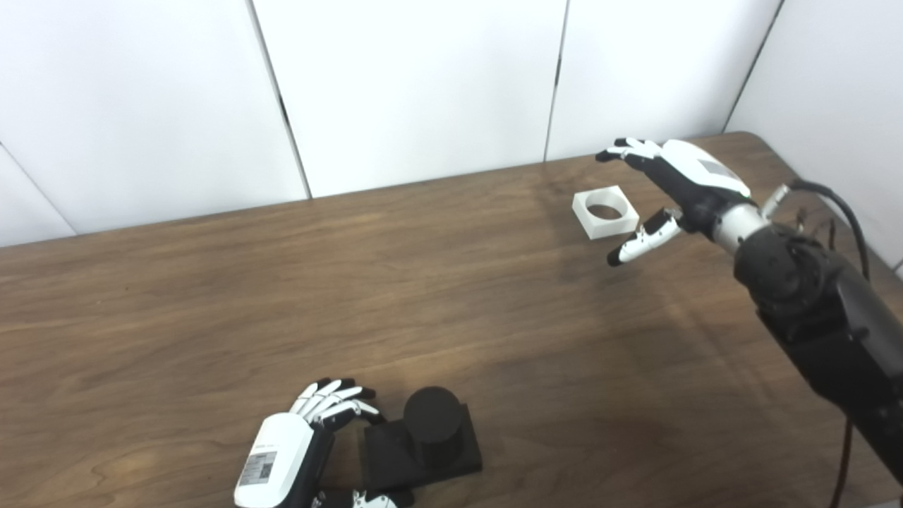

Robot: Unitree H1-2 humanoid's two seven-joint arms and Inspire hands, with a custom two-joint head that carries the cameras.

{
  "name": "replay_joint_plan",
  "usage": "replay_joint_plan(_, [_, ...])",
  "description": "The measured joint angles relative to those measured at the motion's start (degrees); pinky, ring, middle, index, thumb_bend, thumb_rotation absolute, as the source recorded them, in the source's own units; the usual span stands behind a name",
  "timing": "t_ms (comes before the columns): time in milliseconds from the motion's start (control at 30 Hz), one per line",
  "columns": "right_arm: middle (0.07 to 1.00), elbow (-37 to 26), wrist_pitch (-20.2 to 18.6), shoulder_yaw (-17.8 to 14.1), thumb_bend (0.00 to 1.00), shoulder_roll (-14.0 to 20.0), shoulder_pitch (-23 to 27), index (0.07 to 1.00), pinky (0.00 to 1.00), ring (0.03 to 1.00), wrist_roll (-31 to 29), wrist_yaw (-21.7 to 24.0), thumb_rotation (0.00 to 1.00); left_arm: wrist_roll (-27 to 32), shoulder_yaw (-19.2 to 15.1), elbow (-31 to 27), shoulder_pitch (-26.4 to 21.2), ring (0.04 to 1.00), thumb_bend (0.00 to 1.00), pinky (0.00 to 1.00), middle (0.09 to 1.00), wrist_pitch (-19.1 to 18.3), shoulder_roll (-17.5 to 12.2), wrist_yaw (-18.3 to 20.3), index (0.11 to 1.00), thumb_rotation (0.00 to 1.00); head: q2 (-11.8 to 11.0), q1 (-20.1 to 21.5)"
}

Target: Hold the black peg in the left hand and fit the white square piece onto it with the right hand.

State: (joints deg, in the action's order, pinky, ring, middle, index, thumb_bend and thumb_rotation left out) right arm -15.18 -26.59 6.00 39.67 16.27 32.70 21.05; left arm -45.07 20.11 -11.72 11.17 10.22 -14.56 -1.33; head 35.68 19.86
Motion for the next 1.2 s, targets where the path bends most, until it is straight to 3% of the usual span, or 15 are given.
replay_joint_plan(500, [0.973, 16.4, 3.0, 7.8, 0.95, 1.5, 11.9, 0.846, 0.99, 1.0, 7.4, 4.5, 0.14, 0.5, -0.2, -0.1, 0.2, 0.883, 0.52, 0.93, 0.794, 0.1, 0.0, 0.2, 0.486, 0.05, 0.6, -0.1])
replay_joint_plan(1200, [0.964, 28.3, 5.9, 15.0, 0.96, 0.8, 18.5, 0.876, 0.97, 1.0, 11.2, 8.4, 0.19, 2.6, -1.4, -1.5, 1.5, 0.883, 0.52, 0.92, 0.791, -0.9, 0.8, 2.1, 0.486, 0.04, 1.4, -0.9])
